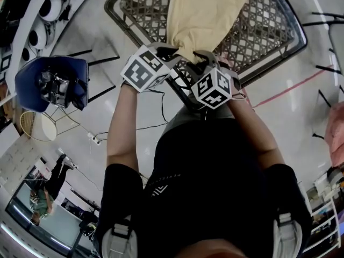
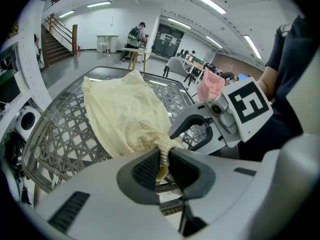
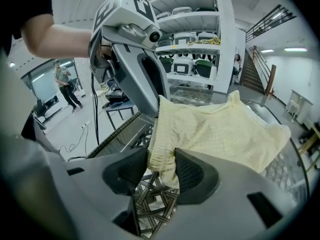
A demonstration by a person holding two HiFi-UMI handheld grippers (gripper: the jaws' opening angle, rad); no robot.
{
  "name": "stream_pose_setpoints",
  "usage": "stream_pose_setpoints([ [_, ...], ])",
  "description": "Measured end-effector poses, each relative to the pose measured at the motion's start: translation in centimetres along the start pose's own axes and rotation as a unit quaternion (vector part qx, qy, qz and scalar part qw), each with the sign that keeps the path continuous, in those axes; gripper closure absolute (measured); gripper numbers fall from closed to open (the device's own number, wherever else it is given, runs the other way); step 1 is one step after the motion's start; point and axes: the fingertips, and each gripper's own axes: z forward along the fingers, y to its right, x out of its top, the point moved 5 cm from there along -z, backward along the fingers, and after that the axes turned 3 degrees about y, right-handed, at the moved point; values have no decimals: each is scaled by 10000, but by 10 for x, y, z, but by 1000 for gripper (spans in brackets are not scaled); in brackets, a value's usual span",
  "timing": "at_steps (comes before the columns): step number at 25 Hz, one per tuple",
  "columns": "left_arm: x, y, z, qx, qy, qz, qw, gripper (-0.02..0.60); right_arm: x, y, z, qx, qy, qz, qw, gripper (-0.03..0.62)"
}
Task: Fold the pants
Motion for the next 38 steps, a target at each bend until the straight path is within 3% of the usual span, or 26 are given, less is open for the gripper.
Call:
stream_pose_setpoints([
  [4,-4,6,-8,61,54,28,10000,528,3,-3,-12,82,140,131,9998,453],
  [9,-16,20,-13,92,-144,164,9997,527,2,-13,-28,534,100,261,9982,476],
  [15,-27,44,-20,-12,-177,249,9995,526,7,-27,-54,1041,-16,473,9934,480],
  [23,-37,68,-21,-64,-176,252,9995,526,1,-44,-68,1311,-216,393,9904,480],
  [32,-53,98,-31,-339,-298,275,9986,526,0,-71,-86,1917,-456,492,9792,482],
  [38,-48,97,-34,-429,-233,244,9985,526,9,-62,-92,2043,-441,670,9756,482],
])
